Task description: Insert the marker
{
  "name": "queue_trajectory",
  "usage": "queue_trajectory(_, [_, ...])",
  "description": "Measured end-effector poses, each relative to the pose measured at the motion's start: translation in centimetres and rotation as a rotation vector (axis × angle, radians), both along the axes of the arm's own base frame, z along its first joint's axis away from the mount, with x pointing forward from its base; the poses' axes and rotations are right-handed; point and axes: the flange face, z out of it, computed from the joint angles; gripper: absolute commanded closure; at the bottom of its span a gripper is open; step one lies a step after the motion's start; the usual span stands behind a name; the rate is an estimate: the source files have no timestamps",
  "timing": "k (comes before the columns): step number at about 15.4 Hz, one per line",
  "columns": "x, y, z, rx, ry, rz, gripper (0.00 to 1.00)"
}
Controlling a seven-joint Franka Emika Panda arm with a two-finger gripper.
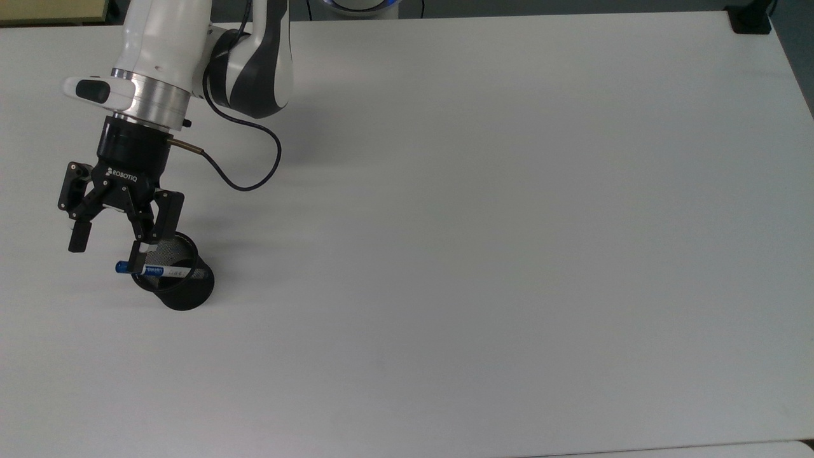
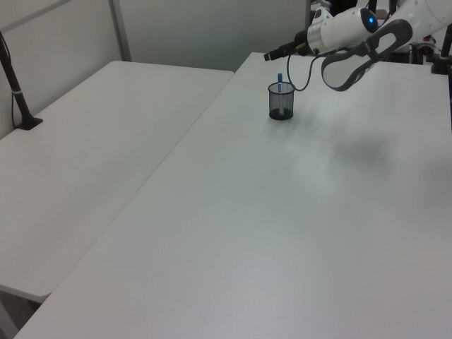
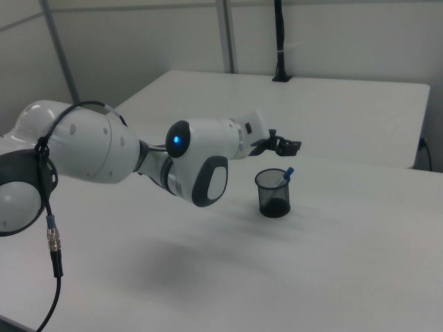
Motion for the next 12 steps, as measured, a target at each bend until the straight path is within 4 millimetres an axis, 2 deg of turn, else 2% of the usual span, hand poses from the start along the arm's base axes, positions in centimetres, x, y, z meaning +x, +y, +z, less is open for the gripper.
queue_trajectory(5, [0.5,1.6,0.0,0.065,-0.005,-0.020,0.13])
queue_trajectory(8, [1.7,3.7,-0.3,0.166,0.175,-0.017,0.13])
queue_trajectory(11, [2.9,6.7,2.3,0.289,0.373,-0.020,0.13])
queue_trajectory(12, [3.1,7.8,3.0,0.308,0.426,-0.018,0.09])
